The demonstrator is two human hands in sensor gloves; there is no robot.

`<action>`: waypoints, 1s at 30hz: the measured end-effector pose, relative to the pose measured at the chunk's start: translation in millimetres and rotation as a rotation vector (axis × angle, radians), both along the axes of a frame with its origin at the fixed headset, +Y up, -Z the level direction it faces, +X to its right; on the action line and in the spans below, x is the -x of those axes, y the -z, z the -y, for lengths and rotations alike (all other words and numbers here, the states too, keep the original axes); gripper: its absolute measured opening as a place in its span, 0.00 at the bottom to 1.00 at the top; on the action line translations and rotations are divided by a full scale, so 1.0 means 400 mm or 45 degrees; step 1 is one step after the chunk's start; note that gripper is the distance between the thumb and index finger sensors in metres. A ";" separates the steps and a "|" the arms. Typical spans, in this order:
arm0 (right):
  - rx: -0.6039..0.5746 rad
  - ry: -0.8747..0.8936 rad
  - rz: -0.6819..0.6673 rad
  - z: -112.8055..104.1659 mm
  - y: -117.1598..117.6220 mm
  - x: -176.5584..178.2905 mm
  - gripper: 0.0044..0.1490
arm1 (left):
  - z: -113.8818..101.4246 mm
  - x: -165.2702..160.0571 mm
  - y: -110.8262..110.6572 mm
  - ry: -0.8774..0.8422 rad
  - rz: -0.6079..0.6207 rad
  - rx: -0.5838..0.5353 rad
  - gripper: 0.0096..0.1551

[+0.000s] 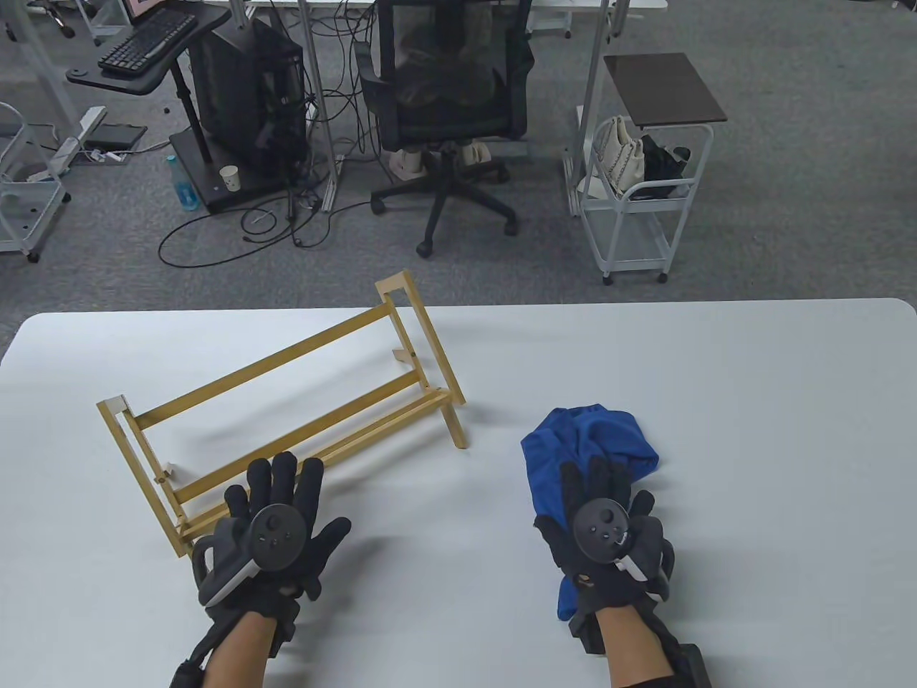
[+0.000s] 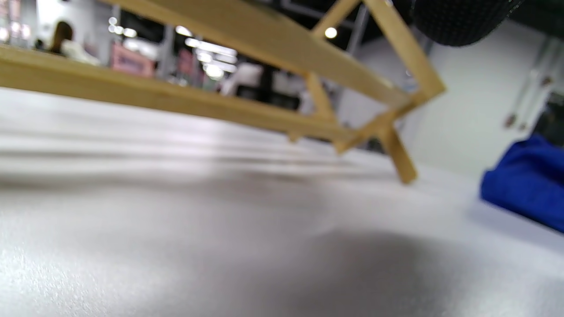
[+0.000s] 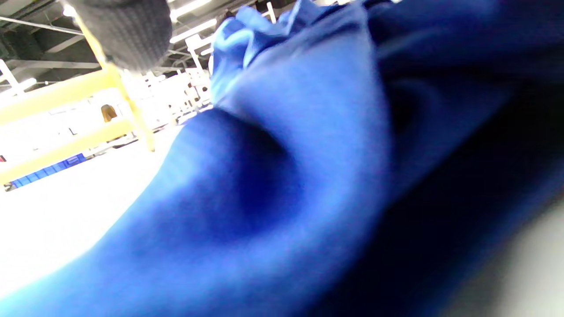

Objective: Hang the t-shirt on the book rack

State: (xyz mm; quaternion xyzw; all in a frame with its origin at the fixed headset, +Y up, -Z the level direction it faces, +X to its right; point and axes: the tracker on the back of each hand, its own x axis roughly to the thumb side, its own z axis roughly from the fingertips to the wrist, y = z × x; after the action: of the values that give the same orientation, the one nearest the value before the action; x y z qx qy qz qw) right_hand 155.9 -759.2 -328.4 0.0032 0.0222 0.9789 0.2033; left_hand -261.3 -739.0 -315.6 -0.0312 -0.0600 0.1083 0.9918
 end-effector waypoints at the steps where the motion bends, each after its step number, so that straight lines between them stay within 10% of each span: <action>1: 0.012 0.009 0.006 0.000 0.003 -0.001 0.51 | 0.000 0.000 0.000 0.001 -0.002 -0.004 0.51; 30: 0.245 0.048 0.176 0.048 0.095 0.021 0.58 | 0.002 -0.010 -0.005 -0.078 0.026 -0.043 0.50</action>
State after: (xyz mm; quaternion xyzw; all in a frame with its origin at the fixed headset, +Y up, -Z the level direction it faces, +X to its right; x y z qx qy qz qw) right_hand 147.3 -778.3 -366.4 -0.0836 0.1020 0.9660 0.2222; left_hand -257.4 -739.9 -313.8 -0.0136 -0.0727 0.1371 0.9878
